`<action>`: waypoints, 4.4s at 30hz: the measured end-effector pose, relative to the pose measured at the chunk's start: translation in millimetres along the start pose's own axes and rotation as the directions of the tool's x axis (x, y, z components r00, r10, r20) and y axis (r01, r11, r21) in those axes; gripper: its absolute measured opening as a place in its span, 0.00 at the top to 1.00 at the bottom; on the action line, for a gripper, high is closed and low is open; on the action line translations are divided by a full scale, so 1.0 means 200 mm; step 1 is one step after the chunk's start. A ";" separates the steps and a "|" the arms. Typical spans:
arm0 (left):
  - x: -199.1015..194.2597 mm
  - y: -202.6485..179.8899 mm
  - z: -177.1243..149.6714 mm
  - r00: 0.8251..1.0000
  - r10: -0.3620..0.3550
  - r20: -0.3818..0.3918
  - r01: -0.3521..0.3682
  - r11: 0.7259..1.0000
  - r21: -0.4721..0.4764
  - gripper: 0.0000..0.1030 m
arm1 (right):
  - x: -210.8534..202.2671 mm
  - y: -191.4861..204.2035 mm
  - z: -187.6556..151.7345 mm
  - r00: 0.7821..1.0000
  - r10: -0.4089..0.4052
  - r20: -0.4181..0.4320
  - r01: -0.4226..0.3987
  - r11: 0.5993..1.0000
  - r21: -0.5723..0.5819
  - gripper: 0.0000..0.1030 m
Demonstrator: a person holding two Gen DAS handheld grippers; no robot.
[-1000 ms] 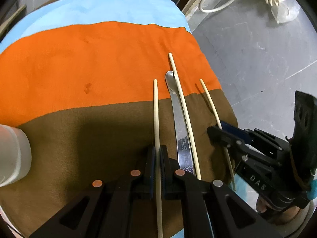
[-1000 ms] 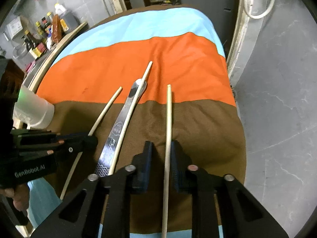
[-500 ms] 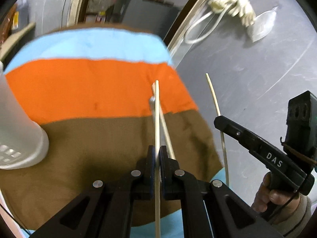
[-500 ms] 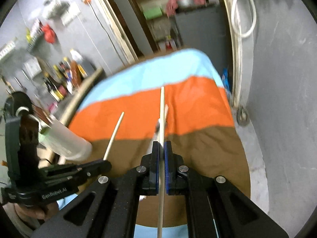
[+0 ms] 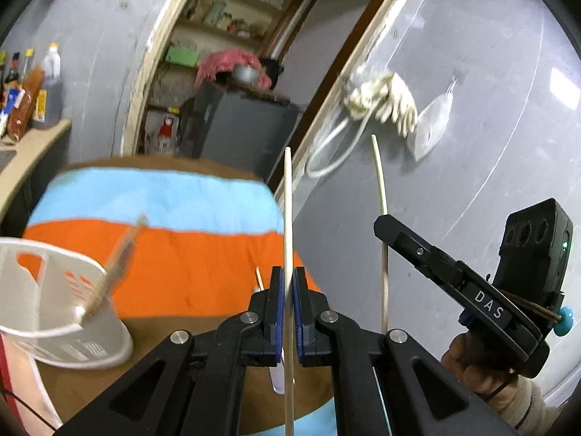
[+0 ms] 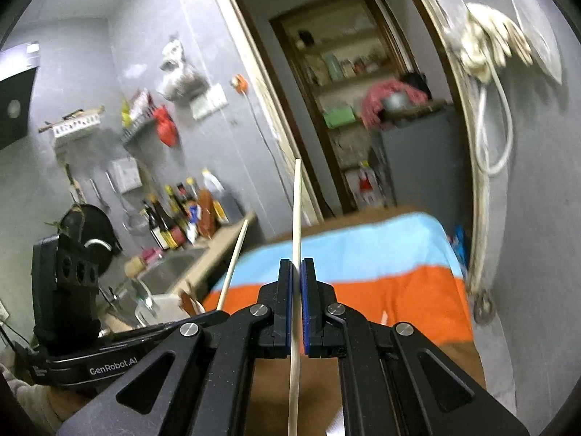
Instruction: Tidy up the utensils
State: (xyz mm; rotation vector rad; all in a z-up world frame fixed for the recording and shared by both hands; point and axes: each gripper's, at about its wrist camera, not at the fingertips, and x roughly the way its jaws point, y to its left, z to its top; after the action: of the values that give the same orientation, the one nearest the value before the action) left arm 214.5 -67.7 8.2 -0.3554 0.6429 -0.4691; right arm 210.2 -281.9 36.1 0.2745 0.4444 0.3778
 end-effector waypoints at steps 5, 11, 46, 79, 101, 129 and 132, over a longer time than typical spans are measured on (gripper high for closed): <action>-0.15 0.04 0.11 0.995 -0.007 0.101 0.007 1.000 -0.002 0.95 | -0.01 0.17 0.11 0.995 0.044 0.085 -0.042 0.999 -0.025 0.96; -0.33 0.24 0.24 0.981 0.028 0.191 -0.020 0.999 -0.047 0.95 | 0.04 0.37 0.18 0.978 0.129 0.162 -0.124 0.991 -0.040 0.96; -0.44 1.02 0.13 0.850 0.248 0.465 -0.196 0.968 -0.157 0.95 | 0.65 0.85 -0.21 0.944 0.226 0.239 -0.195 0.970 -0.145 0.96; -0.46 0.98 0.12 0.875 0.249 0.414 -0.231 0.968 -0.095 0.95 | 0.64 0.82 -0.21 0.950 0.231 0.212 -0.200 0.967 -0.158 0.96; -0.47 0.97 0.11 0.885 0.273 0.377 -0.254 0.962 -0.101 0.95 | 0.42 0.83 -0.08 0.930 0.275 0.243 -0.234 0.955 -0.183 0.96; -0.49 0.90 0.08 0.895 0.331 0.299 -0.303 0.943 -0.137 0.78 | 0.38 0.76 -0.01 0.956 0.231 0.181 -0.203 0.966 -0.163 0.96; -0.50 0.89 0.08 0.895 0.335 0.296 -0.307 0.942 -0.137 0.73 | 0.39 0.74 -0.03 0.963 0.222 0.154 -0.199 0.968 -0.155 0.90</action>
State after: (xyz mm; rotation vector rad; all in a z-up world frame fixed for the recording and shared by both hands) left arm 210.1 136.0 -11.9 -0.3883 0.3983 -0.0618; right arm 229.0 -115.8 52.8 0.2174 0.2194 0.5868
